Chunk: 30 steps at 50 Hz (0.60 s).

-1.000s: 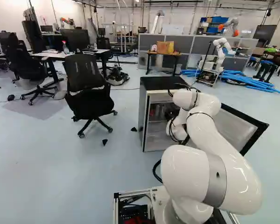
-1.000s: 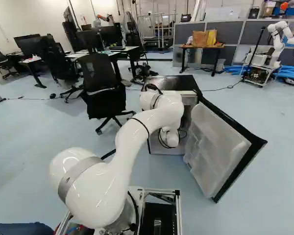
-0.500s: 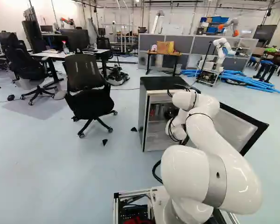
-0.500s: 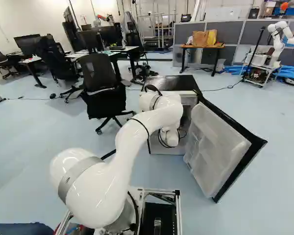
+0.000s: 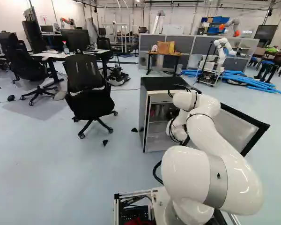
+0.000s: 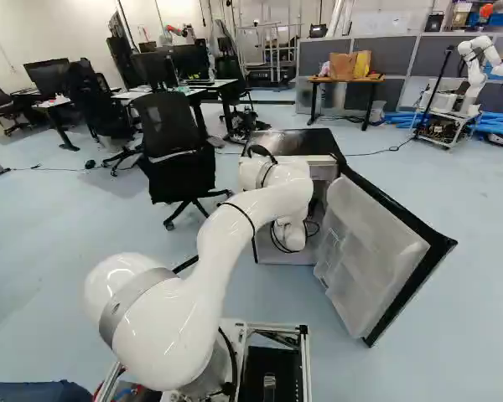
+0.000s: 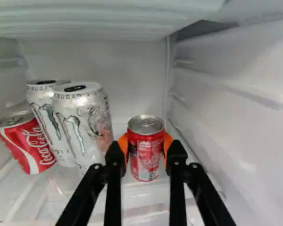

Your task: Grab a drink from the fridge

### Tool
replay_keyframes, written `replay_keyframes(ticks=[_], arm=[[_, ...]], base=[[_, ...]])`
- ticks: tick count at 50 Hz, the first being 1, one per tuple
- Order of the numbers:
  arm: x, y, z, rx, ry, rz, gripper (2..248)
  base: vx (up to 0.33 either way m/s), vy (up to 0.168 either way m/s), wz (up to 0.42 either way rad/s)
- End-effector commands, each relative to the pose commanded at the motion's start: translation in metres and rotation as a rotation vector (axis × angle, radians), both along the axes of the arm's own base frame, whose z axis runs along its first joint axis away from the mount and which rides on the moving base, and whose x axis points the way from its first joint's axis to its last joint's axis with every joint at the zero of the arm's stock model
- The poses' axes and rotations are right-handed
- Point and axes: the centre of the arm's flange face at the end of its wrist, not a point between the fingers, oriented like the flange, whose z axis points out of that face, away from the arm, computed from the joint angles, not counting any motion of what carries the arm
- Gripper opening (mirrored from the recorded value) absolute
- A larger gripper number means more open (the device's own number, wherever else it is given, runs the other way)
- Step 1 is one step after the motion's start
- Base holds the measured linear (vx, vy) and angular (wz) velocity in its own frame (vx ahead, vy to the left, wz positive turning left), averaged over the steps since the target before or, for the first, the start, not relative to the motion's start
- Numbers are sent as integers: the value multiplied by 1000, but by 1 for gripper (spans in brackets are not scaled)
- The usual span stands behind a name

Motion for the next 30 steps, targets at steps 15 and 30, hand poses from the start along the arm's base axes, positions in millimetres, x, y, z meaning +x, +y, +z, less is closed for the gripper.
replay_keyframes(ticks=[15,30], arm=[[0,0,0,0,0,0,93],[-2,0,1,2,5,-1,93]], base=[[0,0,0],[0,0,0]])
